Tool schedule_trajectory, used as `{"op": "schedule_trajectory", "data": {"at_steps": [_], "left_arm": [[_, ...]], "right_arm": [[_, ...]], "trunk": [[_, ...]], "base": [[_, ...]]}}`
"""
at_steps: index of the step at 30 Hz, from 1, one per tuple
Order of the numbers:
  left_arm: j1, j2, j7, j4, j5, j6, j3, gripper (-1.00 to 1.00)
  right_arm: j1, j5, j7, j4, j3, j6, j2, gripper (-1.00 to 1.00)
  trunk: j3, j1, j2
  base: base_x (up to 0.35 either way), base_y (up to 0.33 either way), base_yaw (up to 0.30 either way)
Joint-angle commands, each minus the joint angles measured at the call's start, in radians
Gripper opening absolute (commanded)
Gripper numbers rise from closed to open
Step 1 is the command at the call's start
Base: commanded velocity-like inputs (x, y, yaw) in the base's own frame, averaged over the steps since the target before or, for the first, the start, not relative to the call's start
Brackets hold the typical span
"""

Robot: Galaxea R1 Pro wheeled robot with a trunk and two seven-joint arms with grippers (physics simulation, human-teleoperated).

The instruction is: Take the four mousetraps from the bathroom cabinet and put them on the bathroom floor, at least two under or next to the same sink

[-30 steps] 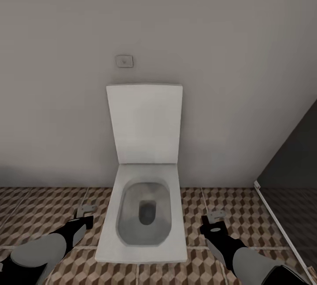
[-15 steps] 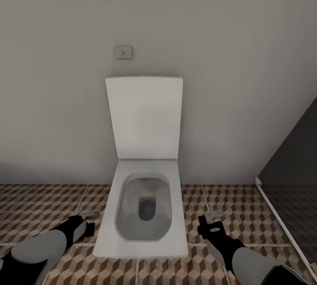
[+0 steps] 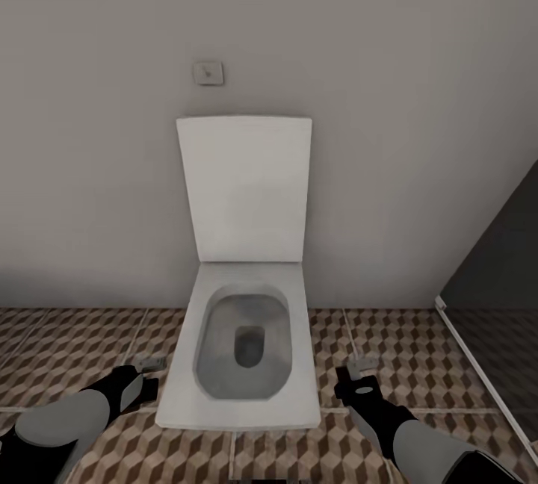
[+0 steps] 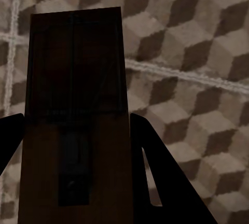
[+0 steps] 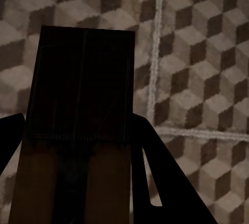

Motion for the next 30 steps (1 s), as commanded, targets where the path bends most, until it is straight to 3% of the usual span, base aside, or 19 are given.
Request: {"op": "schedule_trajectory", "data": {"at_steps": [1, 7, 11, 21, 30], "left_arm": [[-0.001, 0.0, 0.003, 0.0, 0.008, 0.003, -0.008, -1.0], [-0.001, 0.005, 0.003, 0.003, 0.008, 0.001, -0.008, -1.0], [-0.002, 0.014, 0.004, 0.005, 0.008, 0.0, -0.008, -1.0], [-0.002, 0.017, 0.004, 0.005, 0.008, 0.0, -0.007, -1.0], [-0.002, 0.014, 0.004, 0.004, 0.008, -0.001, -0.007, -1.0]], "right_arm": [[0.0, -0.01, -0.006, -0.002, 0.009, 0.005, 0.0, -1.0], [0.0, -0.01, -0.005, -0.002, 0.016, 0.006, 0.001, -1.0], [0.0, -0.011, -0.005, -0.003, 0.046, 0.005, 0.002, -1.0], [0.0, -0.015, -0.007, 0.0, 0.058, 0.016, -0.001, -1.0], [-0.001, -0.019, -0.009, 0.025, 0.052, 0.131, -0.004, -1.0]], "trunk": [[-0.004, 0.004, -0.008], [-0.023, 0.027, -0.05], [-0.035, 0.042, -0.078], [-0.074, 0.047, -0.08], [-0.109, 0.051, -0.082]], "base": [[0.0, 0.0, 0.0], [0.0, 0.0, 0.0], [0.0, 0.0, 0.0], [0.0, 0.0, 0.0], [0.0, 0.0, 0.0]]}}
